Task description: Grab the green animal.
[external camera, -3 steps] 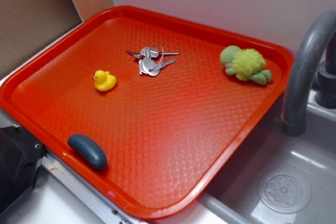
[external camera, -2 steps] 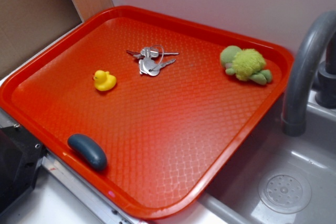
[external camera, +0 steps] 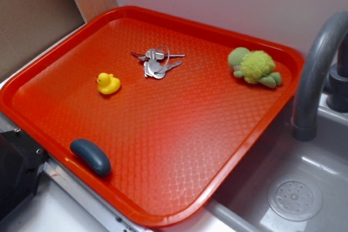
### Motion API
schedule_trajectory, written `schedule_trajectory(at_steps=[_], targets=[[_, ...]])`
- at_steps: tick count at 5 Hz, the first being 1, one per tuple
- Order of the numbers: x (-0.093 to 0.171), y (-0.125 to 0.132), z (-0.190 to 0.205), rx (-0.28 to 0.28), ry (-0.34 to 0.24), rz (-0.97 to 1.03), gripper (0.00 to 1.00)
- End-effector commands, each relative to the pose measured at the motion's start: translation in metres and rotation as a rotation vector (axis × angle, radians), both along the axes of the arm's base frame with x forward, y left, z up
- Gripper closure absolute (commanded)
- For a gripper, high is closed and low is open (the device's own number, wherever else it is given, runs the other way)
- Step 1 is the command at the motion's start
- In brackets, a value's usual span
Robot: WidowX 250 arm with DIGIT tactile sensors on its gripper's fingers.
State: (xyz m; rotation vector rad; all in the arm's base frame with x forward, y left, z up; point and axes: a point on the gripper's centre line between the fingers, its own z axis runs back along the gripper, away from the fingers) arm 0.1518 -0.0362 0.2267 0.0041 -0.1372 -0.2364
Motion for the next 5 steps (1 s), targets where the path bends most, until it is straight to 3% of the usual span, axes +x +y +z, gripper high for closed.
schedule_trajectory(at_steps=[1, 2, 3, 4, 5], targets=[[0.059, -0.033, -0.019, 0.111, -0.225, -0.499, 0.0], [0.085, -0.053, -0.035, 0.086, -0.287, -0.744, 0.0], [0.119, -0.08, -0.058, 0.051, -0.286, -0.994, 0.0], [0.144, -0.1, -0.081, 0.015, -0.225, -1.038, 0.0], [0.166, -0.122, -0.104, -0.06, -0.174, -1.083, 0.0]])
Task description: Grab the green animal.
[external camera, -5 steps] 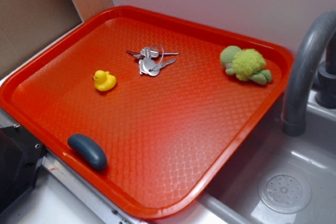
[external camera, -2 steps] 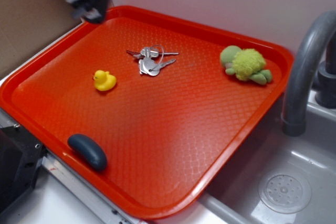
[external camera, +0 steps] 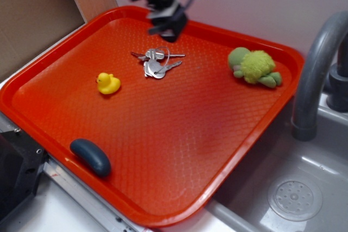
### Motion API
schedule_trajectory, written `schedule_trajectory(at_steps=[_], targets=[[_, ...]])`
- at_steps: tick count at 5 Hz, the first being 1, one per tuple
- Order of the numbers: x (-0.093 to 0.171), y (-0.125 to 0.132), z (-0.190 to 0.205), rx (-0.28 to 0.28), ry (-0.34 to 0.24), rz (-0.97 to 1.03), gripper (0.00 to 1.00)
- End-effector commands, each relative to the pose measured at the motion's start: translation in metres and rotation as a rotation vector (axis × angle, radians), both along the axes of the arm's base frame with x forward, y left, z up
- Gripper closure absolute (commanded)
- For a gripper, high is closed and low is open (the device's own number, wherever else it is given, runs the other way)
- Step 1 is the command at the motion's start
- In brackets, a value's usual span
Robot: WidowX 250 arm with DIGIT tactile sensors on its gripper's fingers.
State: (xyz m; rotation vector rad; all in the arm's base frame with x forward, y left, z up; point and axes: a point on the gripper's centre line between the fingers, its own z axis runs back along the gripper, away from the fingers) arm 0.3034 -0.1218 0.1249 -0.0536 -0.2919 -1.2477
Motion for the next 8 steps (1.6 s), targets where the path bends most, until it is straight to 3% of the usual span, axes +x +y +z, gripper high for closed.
schedule_trajectory(at_steps=[1, 4, 5, 6, 7, 8], targets=[[0.025, -0.049, -0.032, 0.002, 0.072, -0.104, 0.0], [0.018, -0.061, -0.087, 0.109, 0.163, -0.148, 0.0], [0.015, -0.063, -0.092, 0.137, 0.174, -0.153, 1.0], [0.006, -0.057, -0.076, 0.143, 0.14, -0.105, 1.0], [-0.008, -0.036, -0.032, 0.178, 0.053, 0.084, 1.0], [-0.034, 0.001, 0.017, 0.23, 0.058, 0.337, 1.0]])
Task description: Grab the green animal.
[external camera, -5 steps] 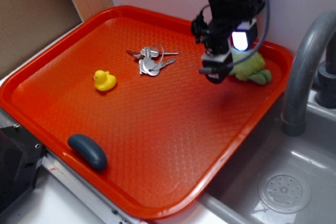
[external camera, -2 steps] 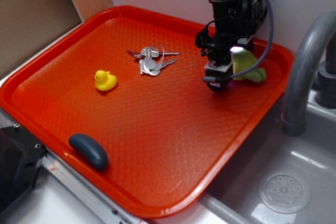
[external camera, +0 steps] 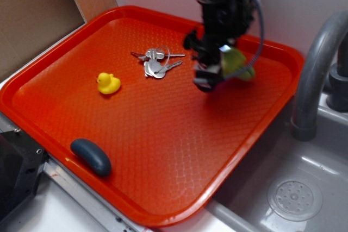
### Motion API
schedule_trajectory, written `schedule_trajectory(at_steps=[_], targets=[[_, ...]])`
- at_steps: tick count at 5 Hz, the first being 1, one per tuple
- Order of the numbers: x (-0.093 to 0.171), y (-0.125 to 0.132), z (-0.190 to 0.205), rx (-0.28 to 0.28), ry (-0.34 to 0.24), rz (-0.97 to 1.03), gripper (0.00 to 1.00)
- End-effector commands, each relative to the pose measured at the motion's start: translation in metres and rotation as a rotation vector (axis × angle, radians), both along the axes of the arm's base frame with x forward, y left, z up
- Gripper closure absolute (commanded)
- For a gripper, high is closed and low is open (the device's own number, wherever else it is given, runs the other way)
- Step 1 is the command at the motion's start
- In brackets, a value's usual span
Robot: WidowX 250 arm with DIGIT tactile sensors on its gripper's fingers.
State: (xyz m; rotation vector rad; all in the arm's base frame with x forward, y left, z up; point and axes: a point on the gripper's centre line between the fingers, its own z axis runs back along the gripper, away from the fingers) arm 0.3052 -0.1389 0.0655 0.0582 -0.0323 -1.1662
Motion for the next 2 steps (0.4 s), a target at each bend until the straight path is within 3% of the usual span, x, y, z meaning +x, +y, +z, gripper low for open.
schedule_trajectory(at_steps=[1, 2], targets=[[-0.061, 0.055, 0.13, 0.049, -0.019, 0.475, 1.0], [-0.086, 0.063, 0.159, 0.043, -0.007, 0.725, 1.0]])
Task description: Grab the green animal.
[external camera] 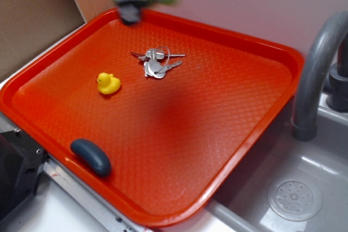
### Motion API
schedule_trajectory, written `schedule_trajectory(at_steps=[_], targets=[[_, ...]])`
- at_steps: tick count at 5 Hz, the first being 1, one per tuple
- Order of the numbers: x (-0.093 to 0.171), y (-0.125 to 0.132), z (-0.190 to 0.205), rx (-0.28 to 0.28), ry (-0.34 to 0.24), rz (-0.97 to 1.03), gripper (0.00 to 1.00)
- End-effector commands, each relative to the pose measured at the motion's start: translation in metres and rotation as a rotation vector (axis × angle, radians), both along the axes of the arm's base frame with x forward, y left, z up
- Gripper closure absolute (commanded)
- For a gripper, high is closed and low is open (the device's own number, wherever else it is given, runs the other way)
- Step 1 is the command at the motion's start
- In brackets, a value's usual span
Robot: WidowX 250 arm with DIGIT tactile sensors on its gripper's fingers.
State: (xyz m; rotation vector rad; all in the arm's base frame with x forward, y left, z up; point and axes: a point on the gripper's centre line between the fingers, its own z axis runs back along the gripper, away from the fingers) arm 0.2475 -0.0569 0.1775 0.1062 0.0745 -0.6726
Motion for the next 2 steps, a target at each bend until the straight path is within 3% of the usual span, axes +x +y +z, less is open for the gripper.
schedule_trajectory(at_steps=[1, 2], targets=[[-0.0476, -0.0164, 0.0693, -0.053, -0.071, 0.479, 1.0], [-0.0437, -0.0229, 0.0673, -0.071, -0.083, 0.517, 1.0]])
